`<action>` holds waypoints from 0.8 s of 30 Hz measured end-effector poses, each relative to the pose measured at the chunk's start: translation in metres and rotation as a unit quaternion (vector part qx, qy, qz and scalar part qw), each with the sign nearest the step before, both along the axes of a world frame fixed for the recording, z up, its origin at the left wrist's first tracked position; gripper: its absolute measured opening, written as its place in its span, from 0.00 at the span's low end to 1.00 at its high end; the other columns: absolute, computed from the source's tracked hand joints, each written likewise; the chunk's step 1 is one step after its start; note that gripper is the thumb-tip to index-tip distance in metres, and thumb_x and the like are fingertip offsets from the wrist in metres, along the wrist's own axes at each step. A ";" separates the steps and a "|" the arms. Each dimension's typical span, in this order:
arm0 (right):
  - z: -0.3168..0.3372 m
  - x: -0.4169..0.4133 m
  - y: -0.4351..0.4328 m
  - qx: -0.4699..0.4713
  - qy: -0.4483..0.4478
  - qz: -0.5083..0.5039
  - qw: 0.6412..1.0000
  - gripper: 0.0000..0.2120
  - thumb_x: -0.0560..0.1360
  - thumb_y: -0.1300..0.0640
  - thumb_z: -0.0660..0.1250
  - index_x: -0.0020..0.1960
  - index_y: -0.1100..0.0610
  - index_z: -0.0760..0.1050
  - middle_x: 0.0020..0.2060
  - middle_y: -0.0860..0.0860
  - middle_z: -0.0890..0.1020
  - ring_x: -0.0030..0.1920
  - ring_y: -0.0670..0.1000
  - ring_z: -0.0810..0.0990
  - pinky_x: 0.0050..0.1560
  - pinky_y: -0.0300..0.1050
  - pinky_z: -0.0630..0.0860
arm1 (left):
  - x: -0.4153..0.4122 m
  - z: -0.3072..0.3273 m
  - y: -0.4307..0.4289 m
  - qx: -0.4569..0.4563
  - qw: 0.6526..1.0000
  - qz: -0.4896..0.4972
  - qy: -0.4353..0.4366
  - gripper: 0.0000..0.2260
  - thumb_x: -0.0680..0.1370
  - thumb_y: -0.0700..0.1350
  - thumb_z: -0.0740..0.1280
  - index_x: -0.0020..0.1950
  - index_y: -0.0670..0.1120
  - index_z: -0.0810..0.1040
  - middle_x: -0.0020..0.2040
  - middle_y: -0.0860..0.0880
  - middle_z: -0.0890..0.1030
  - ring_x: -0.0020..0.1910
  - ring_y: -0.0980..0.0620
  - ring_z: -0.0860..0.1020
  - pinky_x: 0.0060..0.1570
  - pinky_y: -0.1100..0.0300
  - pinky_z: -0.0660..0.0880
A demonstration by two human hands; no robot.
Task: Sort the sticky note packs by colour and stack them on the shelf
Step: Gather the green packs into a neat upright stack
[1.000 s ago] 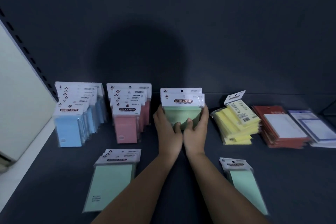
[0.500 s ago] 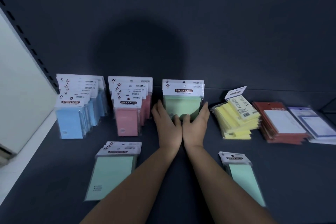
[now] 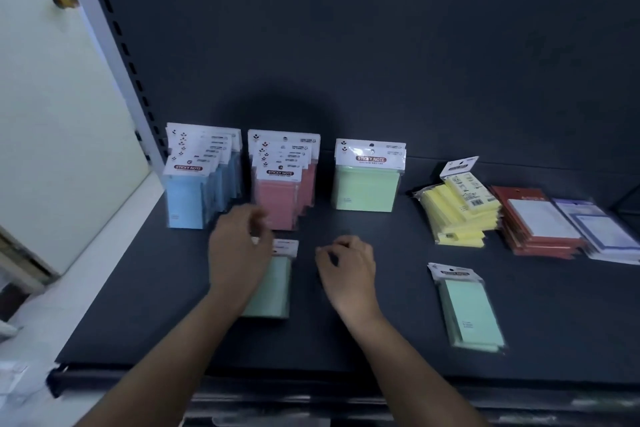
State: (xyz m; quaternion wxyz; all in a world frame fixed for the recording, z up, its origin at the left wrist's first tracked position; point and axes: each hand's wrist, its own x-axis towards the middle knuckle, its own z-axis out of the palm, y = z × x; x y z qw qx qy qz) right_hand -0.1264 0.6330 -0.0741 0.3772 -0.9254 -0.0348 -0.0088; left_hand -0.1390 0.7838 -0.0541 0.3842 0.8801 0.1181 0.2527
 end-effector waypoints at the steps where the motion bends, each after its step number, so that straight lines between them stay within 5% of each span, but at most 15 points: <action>1: 0.004 -0.006 0.005 -0.027 0.008 0.015 0.999 0.15 0.79 0.50 0.59 0.49 0.56 0.82 0.54 0.49 0.74 0.59 0.51 0.65 0.57 0.40 0.59 | -0.007 -0.003 0.011 0.019 0.999 0.030 0.032 0.07 0.73 0.37 0.67 0.51 0.42 0.78 0.48 0.44 0.79 0.50 0.42 0.75 0.52 0.49 0.70; 5: 0.011 -0.026 0.026 -0.052 0.040 0.054 0.996 0.17 0.78 0.48 0.57 0.45 0.56 0.81 0.52 0.49 0.74 0.57 0.52 0.66 0.56 0.45 0.59 | -0.031 -0.014 0.028 0.079 0.970 0.116 0.198 0.14 0.78 0.53 0.62 0.50 0.41 0.75 0.53 0.41 0.76 0.56 0.40 0.70 0.53 0.50 0.66; 8: 0.014 -0.033 0.037 -0.017 0.063 0.046 0.997 0.14 0.77 0.50 0.60 0.40 0.55 0.79 0.48 0.49 0.73 0.53 0.51 0.66 0.54 0.45 0.61 | -0.041 -0.016 0.027 0.117 0.960 0.110 0.228 0.19 0.80 0.56 0.56 0.50 0.41 0.76 0.54 0.41 0.75 0.57 0.40 0.69 0.54 0.49 0.66; 11: 0.018 -0.037 0.044 0.049 0.099 0.025 0.994 0.16 0.73 0.55 0.62 0.28 0.54 0.66 0.39 0.52 0.71 0.48 0.53 0.68 0.48 0.46 0.64 | -0.047 -0.013 0.023 0.054 0.969 0.092 0.221 0.18 0.80 0.54 0.55 0.53 0.41 0.75 0.56 0.42 0.75 0.58 0.41 0.68 0.56 0.50 0.65; 15: 0.013 -0.044 0.047 0.238 0.128 -0.005 0.963 0.05 0.75 0.61 0.62 0.48 0.59 0.76 0.46 0.54 0.80 0.52 0.55 0.78 0.55 0.51 0.75 | -0.059 -0.011 0.006 -0.129 0.974 0.009 0.184 0.10 0.77 0.50 0.63 0.56 0.49 0.68 0.54 0.48 0.74 0.55 0.47 0.69 0.53 0.54 0.68; 17: 0.010 -0.044 0.042 0.328 0.108 -0.032 0.938 0.07 0.76 0.64 0.62 0.53 0.57 0.73 0.48 0.51 0.80 0.49 0.49 0.79 0.54 0.41 0.76 | -0.061 -0.011 -0.003 -0.222 0.963 -0.055 0.145 0.15 0.74 0.43 0.65 0.57 0.53 0.63 0.52 0.51 0.75 0.51 0.52 0.74 0.48 0.58 0.73; 19: 0.009 -0.040 0.031 0.361 0.042 -0.055 0.930 0.11 0.76 0.66 0.61 0.55 0.55 0.71 0.47 0.48 0.79 0.46 0.42 0.77 0.49 0.32 0.73 | -0.058 -0.014 -0.013 -0.216 0.963 -0.111 0.114 0.21 0.72 0.36 0.65 0.58 0.54 0.62 0.52 0.55 0.75 0.49 0.58 0.76 0.42 0.66 0.71; 24: 0.001 -0.025 -0.005 0.384 -0.051 -0.083 0.918 0.20 0.77 0.69 0.59 0.67 0.57 0.67 0.60 0.51 0.77 0.61 0.46 0.75 0.61 0.38 0.71 | -0.032 -0.019 -0.046 -0.122 0.968 -0.212 0.053 0.27 0.74 0.31 0.61 0.71 0.45 0.59 0.64 0.51 0.72 0.62 0.54 0.72 0.56 0.72 0.67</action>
